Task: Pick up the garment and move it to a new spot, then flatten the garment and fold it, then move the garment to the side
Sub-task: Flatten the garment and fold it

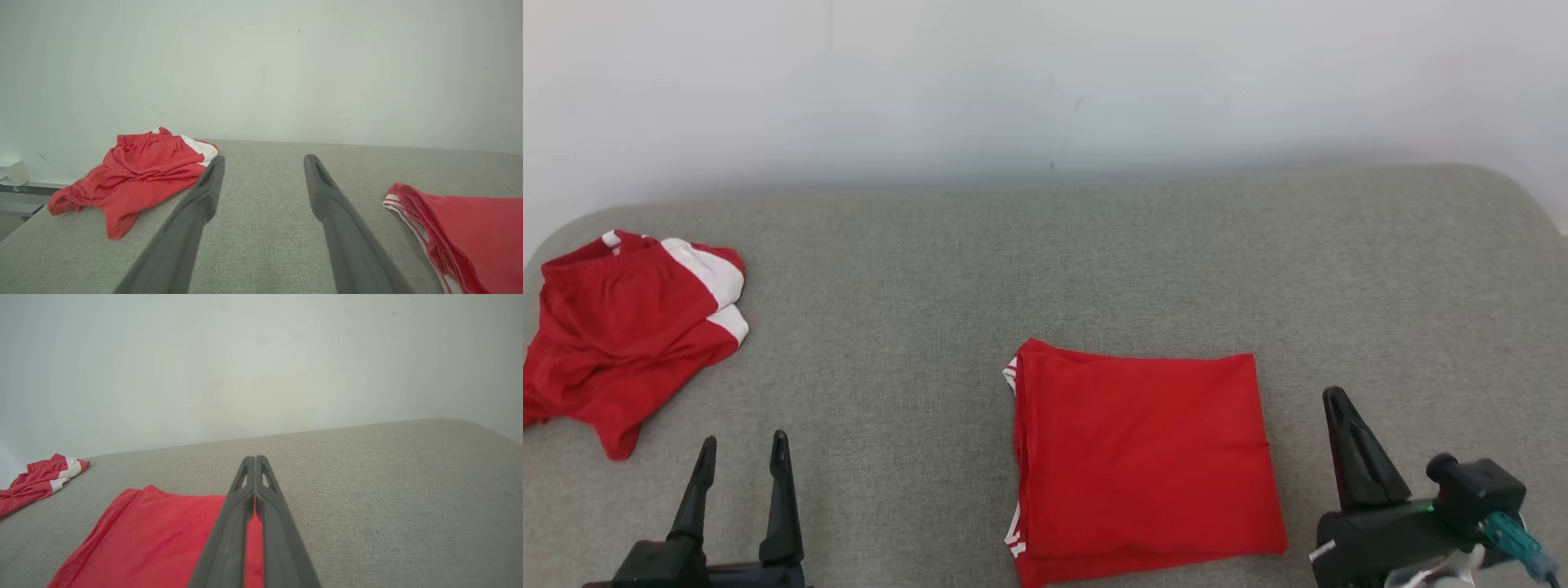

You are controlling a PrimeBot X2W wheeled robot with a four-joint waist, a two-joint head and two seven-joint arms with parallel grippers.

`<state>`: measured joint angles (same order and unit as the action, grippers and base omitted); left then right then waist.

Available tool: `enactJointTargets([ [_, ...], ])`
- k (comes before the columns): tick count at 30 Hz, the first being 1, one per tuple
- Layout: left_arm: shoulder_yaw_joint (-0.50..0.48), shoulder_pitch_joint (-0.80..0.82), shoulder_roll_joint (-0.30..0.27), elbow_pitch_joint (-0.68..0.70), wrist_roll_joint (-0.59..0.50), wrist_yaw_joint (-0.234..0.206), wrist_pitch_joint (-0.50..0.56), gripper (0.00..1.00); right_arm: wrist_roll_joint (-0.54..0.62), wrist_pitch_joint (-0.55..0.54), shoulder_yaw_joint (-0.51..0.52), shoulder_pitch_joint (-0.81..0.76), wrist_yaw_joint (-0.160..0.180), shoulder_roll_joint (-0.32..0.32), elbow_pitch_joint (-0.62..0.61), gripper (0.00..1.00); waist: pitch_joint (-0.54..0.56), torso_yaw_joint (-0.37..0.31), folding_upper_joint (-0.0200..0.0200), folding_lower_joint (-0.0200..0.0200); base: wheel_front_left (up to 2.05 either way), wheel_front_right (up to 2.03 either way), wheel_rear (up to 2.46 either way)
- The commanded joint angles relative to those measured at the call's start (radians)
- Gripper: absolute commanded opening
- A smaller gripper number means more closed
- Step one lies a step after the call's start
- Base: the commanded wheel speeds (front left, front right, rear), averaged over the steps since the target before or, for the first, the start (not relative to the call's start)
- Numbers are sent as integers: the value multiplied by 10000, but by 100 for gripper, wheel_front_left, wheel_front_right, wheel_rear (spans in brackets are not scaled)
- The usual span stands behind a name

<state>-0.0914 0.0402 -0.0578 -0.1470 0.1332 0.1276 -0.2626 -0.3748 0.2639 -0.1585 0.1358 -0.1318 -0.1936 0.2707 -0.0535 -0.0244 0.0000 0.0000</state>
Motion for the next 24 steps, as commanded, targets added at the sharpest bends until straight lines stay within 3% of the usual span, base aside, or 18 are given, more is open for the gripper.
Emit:
enactJointTargets([
  [1,-31,-145,-50,32,-7,-9,-31,100,90,1,51,-187,25,-24,-65,0,120,-115,0,0,0,0,0],
  [5,-62,-325,-62,102,-102,2,-31,100,238,3,347,-689,25,-53,-345,0,274,-191,0,0,0,0,0],
  [6,-66,-386,-64,112,-94,3,-31,100,269,3,420,-824,25,-37,-418,8,316,-203,0,0,0,0,0],
  [8,-75,-483,-69,111,-119,8,-31,100,348,2,599,-1084,25,28,-555,42,398,-219,0,0,0,0,0],
  [9,-77,-530,-71,116,-133,9,-31,100,416,2,655,-1219,25,57,-621,86,428,-222,0,0,0,0,0],
  [10,-76,-590,-68,125,-156,9,-31,100,486,2,700,-1312,25,90,-713,100,459,-222,0,0,0,0,0],
  [24,63,-1065,11,403,-272,-156,-31,100,859,-149,961,-1890,25,454,-1096,100,596,-44,0,0,0,0,0],
])
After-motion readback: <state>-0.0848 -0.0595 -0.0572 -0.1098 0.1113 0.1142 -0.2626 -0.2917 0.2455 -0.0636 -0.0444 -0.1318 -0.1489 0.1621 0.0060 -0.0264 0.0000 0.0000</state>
